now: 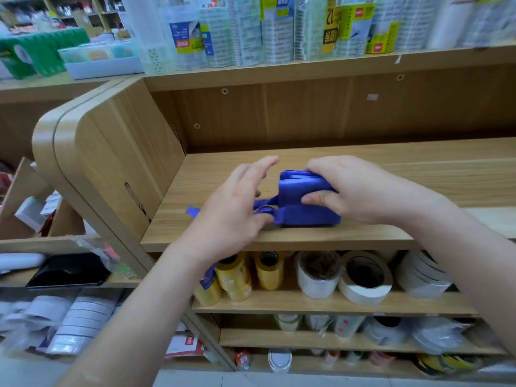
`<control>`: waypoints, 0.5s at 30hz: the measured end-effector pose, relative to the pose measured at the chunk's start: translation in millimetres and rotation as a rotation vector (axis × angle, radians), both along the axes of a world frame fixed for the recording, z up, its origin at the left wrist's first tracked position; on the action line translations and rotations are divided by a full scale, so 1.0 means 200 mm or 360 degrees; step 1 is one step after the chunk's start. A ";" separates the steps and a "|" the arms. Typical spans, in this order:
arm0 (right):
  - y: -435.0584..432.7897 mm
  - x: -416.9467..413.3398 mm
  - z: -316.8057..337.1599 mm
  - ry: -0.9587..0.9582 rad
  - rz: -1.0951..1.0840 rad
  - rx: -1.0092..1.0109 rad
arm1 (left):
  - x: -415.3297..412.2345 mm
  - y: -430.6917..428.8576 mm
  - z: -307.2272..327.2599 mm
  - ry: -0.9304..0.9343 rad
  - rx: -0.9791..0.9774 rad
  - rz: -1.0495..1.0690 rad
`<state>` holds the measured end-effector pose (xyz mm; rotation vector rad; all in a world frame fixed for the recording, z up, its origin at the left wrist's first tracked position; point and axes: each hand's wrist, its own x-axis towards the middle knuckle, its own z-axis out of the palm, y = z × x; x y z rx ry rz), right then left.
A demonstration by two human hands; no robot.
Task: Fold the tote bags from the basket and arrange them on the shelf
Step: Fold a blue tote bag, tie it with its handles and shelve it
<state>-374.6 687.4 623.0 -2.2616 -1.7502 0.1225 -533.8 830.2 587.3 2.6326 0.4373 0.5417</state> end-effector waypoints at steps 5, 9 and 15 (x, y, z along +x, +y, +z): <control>-0.09 0.07 0.01 -0.0107 -0.0105 -0.0059 | -0.15 0.12 0.08 0.0261 -0.0233 0.0078; -0.11 0.08 -0.01 -0.0270 -0.0106 -0.0048 | -0.22 0.15 0.05 -0.0274 -0.1367 -0.0121; -0.14 0.08 -0.04 -0.0093 -0.0056 0.0145 | -0.15 0.09 0.02 -0.0951 -0.2281 -0.0015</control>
